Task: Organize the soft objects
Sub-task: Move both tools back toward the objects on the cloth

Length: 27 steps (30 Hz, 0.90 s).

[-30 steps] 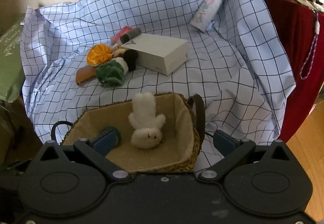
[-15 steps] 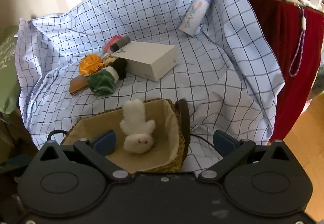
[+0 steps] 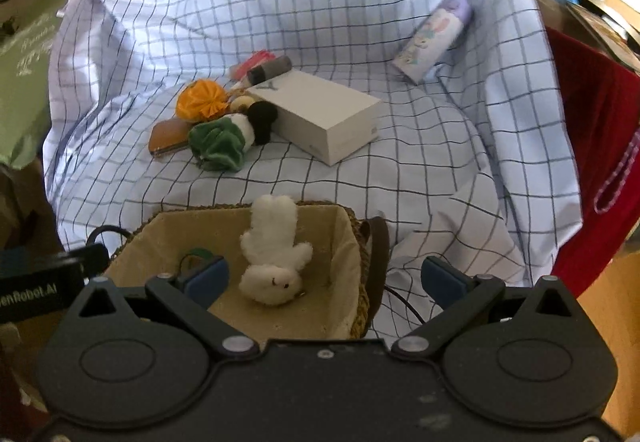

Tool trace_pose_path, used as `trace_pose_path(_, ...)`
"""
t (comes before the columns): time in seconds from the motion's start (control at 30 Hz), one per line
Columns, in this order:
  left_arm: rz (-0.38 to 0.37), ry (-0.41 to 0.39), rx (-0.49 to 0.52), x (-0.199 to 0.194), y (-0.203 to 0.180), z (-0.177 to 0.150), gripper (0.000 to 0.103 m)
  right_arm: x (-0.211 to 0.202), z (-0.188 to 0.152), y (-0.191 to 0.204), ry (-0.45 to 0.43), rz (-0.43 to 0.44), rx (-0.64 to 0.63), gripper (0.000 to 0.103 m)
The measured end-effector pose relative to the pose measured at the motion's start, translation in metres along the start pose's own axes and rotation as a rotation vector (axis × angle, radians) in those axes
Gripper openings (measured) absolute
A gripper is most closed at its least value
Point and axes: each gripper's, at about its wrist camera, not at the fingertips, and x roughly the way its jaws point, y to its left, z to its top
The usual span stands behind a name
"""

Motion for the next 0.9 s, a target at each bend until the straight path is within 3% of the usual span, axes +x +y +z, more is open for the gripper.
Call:
trace_pose_path(0.7, -0.011, 0.059, 0.083, 0.068, 0.009, 0.068, 0.100, 0.061, 0.072, 0.034, 0.138, 0.052, -0.307, 0.102)
trace_pose_path(0.9, -0.032, 0.062, 0.117, 0.089, 0.006, 0.097, 0.100, 0.076, 0.103, 0.042, 0.128, 0.056, -0.368, 0.101)
